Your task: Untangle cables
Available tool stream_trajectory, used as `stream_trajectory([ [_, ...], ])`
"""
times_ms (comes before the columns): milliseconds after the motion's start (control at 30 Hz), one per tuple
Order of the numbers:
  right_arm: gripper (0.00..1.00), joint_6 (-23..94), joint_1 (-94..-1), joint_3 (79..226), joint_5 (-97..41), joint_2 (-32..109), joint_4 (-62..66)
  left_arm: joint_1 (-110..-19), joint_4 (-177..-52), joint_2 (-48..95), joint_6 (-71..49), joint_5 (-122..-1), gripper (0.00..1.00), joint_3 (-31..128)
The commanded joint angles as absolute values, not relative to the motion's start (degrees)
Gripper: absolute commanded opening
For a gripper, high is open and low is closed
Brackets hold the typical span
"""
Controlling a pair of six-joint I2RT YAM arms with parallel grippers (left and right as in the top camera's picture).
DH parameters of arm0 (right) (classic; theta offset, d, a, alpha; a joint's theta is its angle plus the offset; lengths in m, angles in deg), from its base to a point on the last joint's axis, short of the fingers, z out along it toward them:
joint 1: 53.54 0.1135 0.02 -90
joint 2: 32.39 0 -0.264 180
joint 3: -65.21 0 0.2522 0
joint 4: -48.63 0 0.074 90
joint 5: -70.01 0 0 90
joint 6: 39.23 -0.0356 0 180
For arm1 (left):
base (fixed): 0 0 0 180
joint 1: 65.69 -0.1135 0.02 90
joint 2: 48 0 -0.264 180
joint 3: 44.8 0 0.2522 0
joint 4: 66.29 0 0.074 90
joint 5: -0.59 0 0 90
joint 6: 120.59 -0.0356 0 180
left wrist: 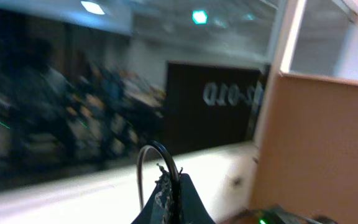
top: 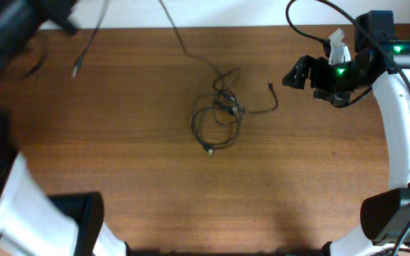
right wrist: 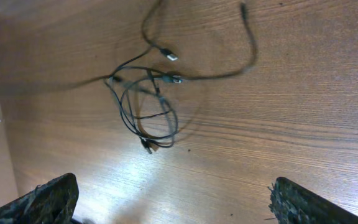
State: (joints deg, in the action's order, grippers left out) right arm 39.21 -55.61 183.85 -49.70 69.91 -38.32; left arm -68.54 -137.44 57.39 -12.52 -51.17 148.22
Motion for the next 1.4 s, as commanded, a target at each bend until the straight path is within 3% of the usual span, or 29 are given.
stream_trajectory([
  [0,1.00,39.4,-54.4,184.0,-50.5,69.7,-38.2,-76.2,-137.1,52.2,-12.2,-54.3,0.00,148.7],
  [167,1.00,36.7,-45.8,184.0,-51.3,71.4,-33.8,-79.6,-138.6,49.7,-12.2,-54.3,0.00,148.6],
  [300,0.99,36.9,-36.7,184.0,-51.2,81.5,-27.9,-79.6,-139.3,49.7,-12.2,-54.3,0.00,145.6],
  [533,1.00,37.0,-31.8,184.0,-49.2,96.2,-8.9,-79.6,-139.2,49.7,-12.2,-54.3,0.00,143.0],
  [600,0.94,37.0,-31.3,184.0,-47.5,99.6,-5.3,-79.6,-139.2,49.7,-12.2,-54.3,0.00,143.0],
  [667,0.82,37.0,-30.9,184.0,-47.6,102.6,-1.8,-79.6,-139.2,49.7,-12.2,-54.3,0.00,143.0],
  [733,0.60,36.6,-30.5,184.0,-46.7,104.3,0.1,-79.6,-139.2,49.7,-12.2,-54.3,0.00,142.3],
  [867,0.46,31.8,-29.9,184.0,-47.0,104.4,-0.1,-79.6,-139.2,49.7,-12.2,-54.4,0.00,140.0],
  [900,0.48,31.9,-29.2,184.0,-47.5,104.4,-1.6,-79.6,-139.3,49.7,-12.2,-54.3,0.00,139.1],
  [933,0.68,32.1,-28.6,184.0,-50.2,104.4,-2.5,-79.6,-140.4,49.7,-12.2,-54.3,0.00,137.0],
  [967,0.74,32.0,-28.4,184.0,-51.8,104.4,-3.2,-79.6,-143.6,49.7,-12.2,-54.3,0.00,135.1],
  [1100,0.75,28.4,-27.8,184.0,-48.6,104.6,-8.0,-79.6,-150.5,49.8,-16.6,-54.3,0.00,120.7],
  [1167,0.60,24.7,-25.6,183.8,-37.0,104.8,-11.4,-79.6,-149.1,49.8,-17.2,-55.0,0.00,116.9],
  [1267,0.14,21.1,-22.4,182.3,-30.6,104.8,-13.0,-79.6,-148.5,49.8,-17.4,-58.6,0.00,116.8],
  [1300,0.04,20.0,-22.6,182.3,-29.2,104.7,-15.1,-79.6,-148.5,49.8,-17.4,-61.4,0.00,116.8],
  [1367,0.04,18.9,-24.8,182.6,-26.0,103.0,-19.9,-79.8,-147.8,49.8,-17.4,-64.0,0.00,116.8],
])
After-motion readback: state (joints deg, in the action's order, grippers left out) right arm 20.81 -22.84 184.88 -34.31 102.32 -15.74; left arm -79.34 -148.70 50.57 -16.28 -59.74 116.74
